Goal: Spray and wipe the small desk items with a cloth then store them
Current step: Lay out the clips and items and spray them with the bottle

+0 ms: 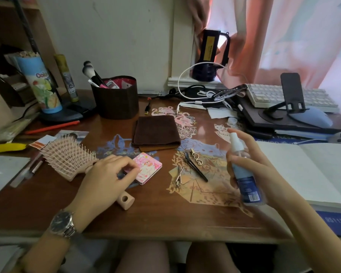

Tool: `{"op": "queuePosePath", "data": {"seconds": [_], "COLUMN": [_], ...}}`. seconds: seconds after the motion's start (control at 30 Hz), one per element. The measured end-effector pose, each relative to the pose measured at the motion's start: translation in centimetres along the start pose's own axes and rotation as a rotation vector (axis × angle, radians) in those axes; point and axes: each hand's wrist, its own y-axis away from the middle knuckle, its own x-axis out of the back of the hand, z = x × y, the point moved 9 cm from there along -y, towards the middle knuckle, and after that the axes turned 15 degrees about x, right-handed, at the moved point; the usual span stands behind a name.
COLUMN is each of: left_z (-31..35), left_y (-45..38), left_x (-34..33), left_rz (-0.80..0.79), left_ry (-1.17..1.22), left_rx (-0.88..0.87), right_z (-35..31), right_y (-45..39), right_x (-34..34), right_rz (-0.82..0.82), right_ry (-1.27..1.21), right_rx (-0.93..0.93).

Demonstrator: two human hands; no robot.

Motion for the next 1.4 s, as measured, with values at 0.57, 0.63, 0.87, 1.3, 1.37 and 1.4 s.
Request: {"op": "queuePosePath", "data": {"seconds": [0.57,0.63,0.87,1.3,1.37,1.4], "left_z": [-0.1,-0.1,-0.2,-0.2,-0.2,-0.2], "left_y": [0.1,0.1,0.1,0.1,0.0,0.0], "left_x": [0.0,-0.1,-0.2,0.0,0.3,0.4], "left_rz": [0.035,0.032,0.024,-0.002,-0.003,0.000], "left_ry": [-0.018,-0.026,-0.037,0.006,0.026,0.033], "left_rx": [-0.019,-0.023,-0.008,-0.003,0.008,0.010], "right_z": [-3.5,-3.6,-3.0,-3.8,-4.5,-4.7], "right_y": [0.0,0.2,0.9,0.2,-0.2,-0.4], "right_x": [-1.6,-1.7,-2.1,-3.9,-5.0,-5.7], "right_rz": [-0.117,-0.133,-0.190,-0.222,-0.236,-0.250], "right_ry": [1.039,1.067,1.051,0.960,0.909,0.881], "right_rx": [0.230,0.233,0.249,0.260,0.284,0.291]}}
